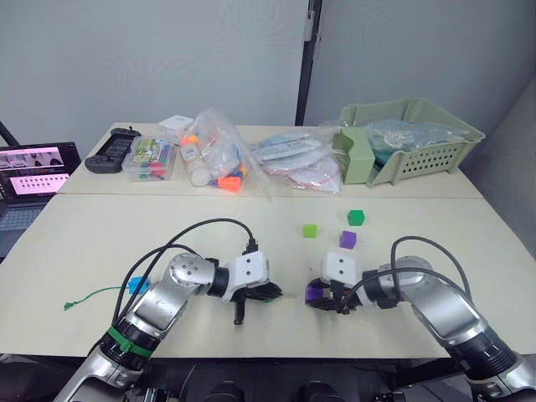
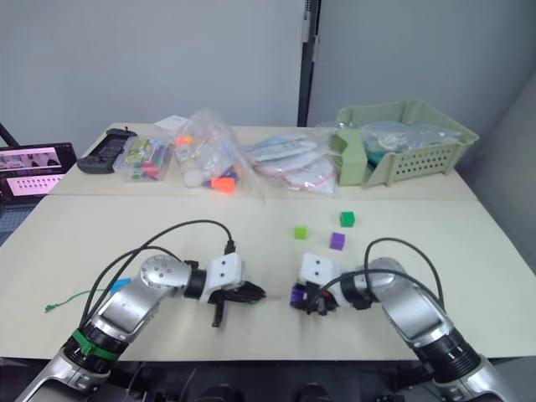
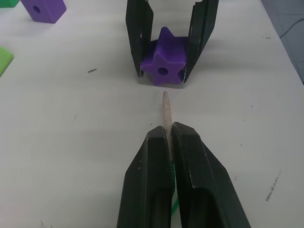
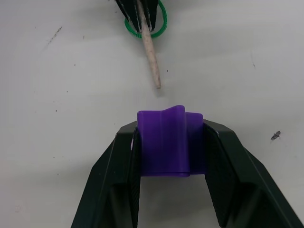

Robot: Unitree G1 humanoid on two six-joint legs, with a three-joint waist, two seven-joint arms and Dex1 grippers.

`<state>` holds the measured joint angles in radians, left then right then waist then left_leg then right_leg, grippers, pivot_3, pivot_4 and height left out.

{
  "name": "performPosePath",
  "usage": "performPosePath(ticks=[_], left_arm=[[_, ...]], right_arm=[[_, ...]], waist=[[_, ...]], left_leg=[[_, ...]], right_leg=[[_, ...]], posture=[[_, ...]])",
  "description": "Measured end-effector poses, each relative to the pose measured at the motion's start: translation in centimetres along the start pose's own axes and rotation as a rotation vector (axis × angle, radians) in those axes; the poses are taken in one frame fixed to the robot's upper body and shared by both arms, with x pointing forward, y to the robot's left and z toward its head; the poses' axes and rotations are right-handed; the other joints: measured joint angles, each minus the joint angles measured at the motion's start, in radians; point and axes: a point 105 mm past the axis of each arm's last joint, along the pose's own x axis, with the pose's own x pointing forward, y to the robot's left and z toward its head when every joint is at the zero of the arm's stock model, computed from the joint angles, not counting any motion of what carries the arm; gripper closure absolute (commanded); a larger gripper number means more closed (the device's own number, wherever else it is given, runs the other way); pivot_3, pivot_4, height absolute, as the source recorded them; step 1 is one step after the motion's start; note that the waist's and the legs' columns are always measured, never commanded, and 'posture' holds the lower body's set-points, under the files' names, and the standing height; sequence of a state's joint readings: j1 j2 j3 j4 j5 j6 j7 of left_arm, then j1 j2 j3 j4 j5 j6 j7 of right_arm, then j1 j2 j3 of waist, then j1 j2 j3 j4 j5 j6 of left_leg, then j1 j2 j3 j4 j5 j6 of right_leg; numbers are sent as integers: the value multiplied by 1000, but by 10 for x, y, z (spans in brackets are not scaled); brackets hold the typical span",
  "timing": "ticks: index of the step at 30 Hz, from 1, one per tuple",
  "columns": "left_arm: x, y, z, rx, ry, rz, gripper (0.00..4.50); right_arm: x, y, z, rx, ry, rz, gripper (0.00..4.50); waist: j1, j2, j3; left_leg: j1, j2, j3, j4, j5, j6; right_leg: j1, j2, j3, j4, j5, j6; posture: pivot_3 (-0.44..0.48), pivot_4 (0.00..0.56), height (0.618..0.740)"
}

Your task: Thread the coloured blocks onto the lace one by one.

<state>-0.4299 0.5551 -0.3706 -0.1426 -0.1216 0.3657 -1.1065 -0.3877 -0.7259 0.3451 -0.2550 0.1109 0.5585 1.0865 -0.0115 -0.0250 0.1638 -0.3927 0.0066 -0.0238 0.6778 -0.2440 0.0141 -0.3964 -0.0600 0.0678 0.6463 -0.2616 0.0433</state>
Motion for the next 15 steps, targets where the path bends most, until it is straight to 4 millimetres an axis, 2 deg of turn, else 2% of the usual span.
performPosePath(ticks=[15], left_arm=[[11, -3, 7, 5, -22, -21, 4500]], right_arm=[[2, 0, 2, 3, 25, -3, 3176]], waist=[[-1, 0, 0]], left_leg=[[2, 0, 0, 0, 0, 0]], right_leg=[[2, 0, 0, 0, 0, 0]], posture=[[0, 150, 740]])
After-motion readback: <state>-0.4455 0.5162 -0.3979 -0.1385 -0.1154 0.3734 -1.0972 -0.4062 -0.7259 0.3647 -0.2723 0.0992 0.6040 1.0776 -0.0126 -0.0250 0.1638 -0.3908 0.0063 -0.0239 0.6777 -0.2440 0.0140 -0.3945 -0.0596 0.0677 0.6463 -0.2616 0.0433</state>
